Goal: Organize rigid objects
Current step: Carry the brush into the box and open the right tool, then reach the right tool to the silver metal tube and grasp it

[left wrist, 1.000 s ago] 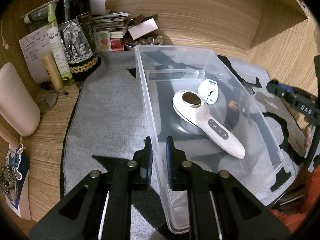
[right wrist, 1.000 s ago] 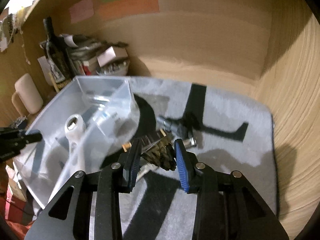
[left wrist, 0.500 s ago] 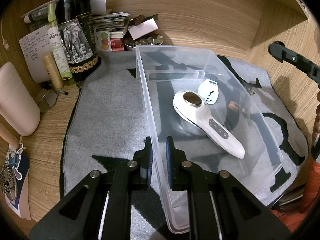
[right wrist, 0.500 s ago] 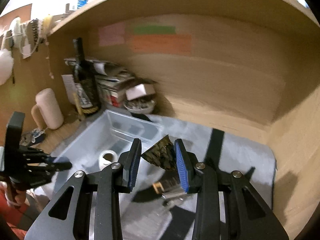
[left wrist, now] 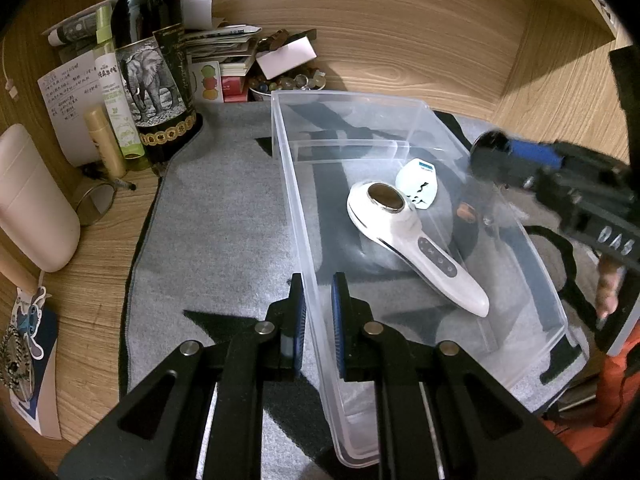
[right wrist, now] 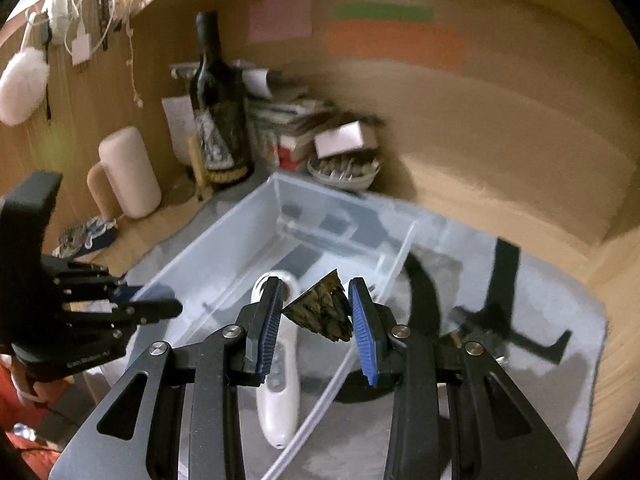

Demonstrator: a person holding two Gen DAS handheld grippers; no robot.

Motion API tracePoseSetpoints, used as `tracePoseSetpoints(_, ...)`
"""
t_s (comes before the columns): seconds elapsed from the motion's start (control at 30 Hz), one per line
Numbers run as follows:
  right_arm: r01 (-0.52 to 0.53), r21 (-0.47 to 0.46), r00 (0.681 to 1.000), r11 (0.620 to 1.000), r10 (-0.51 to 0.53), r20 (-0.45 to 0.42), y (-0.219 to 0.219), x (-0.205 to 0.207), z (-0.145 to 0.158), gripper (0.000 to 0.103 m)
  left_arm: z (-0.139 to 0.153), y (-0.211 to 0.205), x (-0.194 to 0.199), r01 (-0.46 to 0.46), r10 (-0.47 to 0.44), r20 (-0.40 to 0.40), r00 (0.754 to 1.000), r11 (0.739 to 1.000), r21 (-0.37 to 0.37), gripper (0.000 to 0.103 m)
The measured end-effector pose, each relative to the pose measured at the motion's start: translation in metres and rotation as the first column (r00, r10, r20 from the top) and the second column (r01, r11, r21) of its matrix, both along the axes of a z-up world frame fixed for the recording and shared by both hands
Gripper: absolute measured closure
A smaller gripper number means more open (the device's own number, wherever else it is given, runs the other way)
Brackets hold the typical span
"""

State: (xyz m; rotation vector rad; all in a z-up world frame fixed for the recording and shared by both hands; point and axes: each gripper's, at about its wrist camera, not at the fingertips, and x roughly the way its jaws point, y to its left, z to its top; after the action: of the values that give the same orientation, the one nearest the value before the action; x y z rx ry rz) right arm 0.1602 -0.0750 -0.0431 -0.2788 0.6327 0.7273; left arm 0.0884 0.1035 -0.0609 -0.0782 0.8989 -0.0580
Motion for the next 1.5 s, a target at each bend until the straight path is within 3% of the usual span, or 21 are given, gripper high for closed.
tracePoseSetpoints(0.43,-0.022,-0.122,0.999,0.992,0.016,-0.045,0.02,0.008,-0.028,0.072,0.0,-0.001,0.001,-0.003,0.003,0.0,1.0,1.0,-0.001,0.091)
tracePoseSetpoints(0.7,-0.033,-0.15,0.998,0.988,0.025,-0.052,0.024,0.007,-0.031,0.072,0.0,-0.001,0.001,-0.003,0.003,0.0,1.0,1.0,-0.001,0.091)
tracePoseSetpoints(0.93,-0.023,-0.134,0.999,0.991,0.018,-0.039,0.023,0.003,-0.025,0.059,0.0,0.0,0.001,-0.003,0.003,0.0,1.0,1.0,-0.002,0.091)
tracePoseSetpoints(1.13,0.012,-0.084,1.0,0.996,-0.011,0.006,0.011,-0.001,-0.005,0.054,0.0,0.0,0.001,-0.003,0.003,0.0,1.0,1.0,-0.002,0.091)
tracePoseSetpoints(1.5,0.214,0.032,0.975,0.976,-0.216,0.057,-0.053,0.02,0.033,0.051,0.0,-0.001,0.001,-0.003,0.003,0.0,1.0,1.0,-0.002,0.091)
